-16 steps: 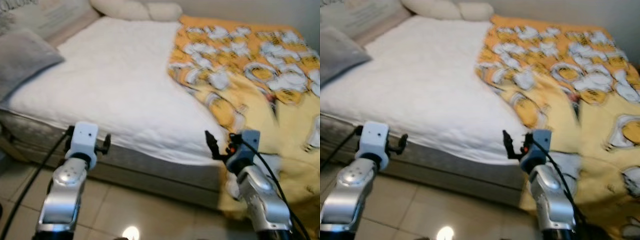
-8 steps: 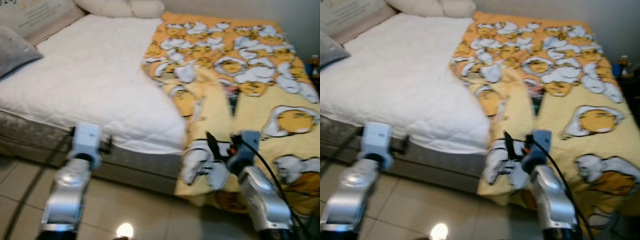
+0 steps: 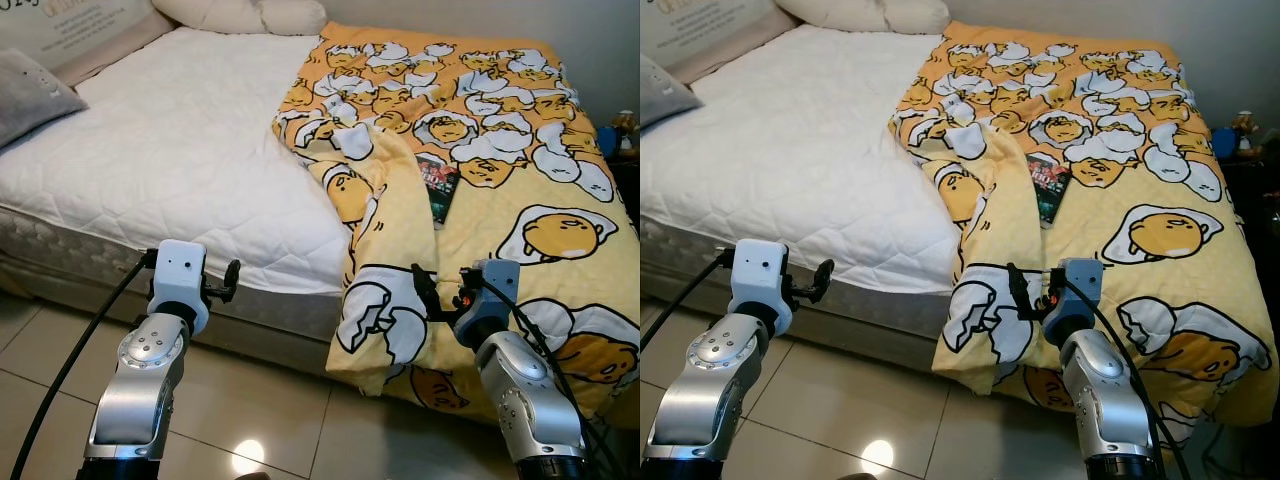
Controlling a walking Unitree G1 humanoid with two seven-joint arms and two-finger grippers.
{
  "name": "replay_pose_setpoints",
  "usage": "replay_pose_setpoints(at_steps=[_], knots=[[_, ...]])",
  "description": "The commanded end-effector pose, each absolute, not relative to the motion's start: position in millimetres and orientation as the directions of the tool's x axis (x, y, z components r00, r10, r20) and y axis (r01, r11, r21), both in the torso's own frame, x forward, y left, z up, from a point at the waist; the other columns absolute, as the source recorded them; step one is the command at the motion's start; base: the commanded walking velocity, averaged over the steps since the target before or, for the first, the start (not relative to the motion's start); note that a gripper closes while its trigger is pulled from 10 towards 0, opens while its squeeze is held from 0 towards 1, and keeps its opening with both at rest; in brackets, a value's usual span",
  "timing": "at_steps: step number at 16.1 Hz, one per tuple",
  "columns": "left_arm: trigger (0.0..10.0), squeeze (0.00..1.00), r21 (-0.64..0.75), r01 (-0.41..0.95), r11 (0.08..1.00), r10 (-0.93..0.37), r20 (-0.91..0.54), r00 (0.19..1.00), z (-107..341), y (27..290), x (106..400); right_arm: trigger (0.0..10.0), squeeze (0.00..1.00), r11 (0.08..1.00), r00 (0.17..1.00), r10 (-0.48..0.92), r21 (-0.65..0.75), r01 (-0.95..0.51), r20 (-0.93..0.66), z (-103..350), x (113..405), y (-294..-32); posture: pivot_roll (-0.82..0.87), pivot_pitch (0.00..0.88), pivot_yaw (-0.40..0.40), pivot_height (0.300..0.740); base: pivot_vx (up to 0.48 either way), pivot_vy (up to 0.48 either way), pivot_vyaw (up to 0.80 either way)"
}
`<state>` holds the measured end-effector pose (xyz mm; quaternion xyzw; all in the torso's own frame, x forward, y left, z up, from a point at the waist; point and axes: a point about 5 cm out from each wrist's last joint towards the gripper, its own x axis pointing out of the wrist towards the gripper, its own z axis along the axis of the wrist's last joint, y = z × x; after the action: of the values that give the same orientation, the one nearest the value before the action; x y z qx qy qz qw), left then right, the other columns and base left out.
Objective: Clean up the room
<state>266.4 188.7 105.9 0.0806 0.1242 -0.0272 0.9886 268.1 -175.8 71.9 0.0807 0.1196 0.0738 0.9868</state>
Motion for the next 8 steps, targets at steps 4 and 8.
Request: replay_pose_setpoints(at_steps=[4, 8], knots=[[10.0, 0.9, 0.144, 0.077, 0.987, -0.041, -0.242, 0.969, 107.4, 189.9, 267.5, 10.0, 0.0, 0.976, 0.963, 0.176, 0.162, -0.144, -0.205, 78.3, 273.7, -171.2, -0.04, 0.0, 0.029, 0.74, 0.269, 0.0, 0.0], [10.0, 0.9, 0.15, 0.089, 0.985, -0.05, -0.247, 0.968, 106.7, 189.8, 267.1, 10.0, 0.0, 0.978, 0.962, 0.176, 0.151, -0.146, -0.209, 77.1, 273.3, -170.1, -0.04, 0.0, 0.03, 0.74, 0.301, 0.0, 0.0]])
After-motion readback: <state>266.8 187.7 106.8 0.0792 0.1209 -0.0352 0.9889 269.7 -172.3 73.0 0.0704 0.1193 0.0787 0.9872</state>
